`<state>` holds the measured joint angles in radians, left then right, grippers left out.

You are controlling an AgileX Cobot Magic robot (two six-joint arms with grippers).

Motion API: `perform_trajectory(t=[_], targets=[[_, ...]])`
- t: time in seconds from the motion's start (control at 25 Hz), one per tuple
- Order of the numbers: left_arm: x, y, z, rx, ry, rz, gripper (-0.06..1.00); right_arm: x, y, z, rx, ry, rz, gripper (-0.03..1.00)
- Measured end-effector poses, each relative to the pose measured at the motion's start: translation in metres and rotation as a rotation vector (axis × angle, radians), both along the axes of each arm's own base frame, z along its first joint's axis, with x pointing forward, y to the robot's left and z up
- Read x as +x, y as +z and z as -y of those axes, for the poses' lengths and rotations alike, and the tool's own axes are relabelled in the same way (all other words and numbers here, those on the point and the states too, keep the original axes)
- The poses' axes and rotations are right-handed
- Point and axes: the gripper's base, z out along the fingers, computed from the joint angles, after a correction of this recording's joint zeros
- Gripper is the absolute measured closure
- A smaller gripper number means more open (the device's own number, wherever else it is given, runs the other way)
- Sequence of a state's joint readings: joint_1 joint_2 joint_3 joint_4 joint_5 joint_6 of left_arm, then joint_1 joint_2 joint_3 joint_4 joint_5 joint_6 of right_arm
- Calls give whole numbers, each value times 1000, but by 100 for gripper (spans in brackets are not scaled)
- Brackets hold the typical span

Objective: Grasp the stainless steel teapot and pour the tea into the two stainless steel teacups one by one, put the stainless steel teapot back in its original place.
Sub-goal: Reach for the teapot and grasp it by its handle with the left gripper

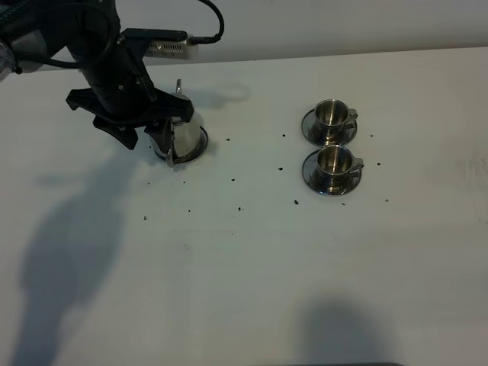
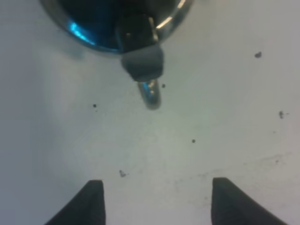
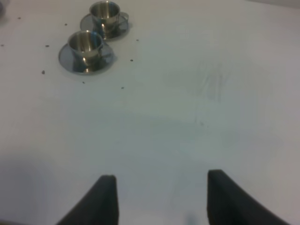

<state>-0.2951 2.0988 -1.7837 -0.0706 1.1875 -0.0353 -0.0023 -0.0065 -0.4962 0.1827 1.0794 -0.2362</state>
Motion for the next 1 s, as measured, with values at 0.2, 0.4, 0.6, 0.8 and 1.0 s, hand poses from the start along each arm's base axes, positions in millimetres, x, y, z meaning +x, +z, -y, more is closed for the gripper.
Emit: perform_trajectory(t=[0.2, 0.4, 0.6, 0.8, 1.0], targets=[[6, -26, 1, -13, 25, -66, 41, 0, 0, 0, 0, 0, 0, 55], [16, -30, 4, -30, 46, -58, 38, 0, 0, 0, 0, 0, 0, 55], [31, -33, 9, -44, 65, -27, 38, 0, 0, 0, 0, 0, 0, 55], [38, -36, 11, -48, 67, -16, 38, 0, 0, 0, 0, 0, 0, 55], [40, -39, 7, -47, 76, -22, 38, 0, 0, 0, 0, 0, 0, 55]])
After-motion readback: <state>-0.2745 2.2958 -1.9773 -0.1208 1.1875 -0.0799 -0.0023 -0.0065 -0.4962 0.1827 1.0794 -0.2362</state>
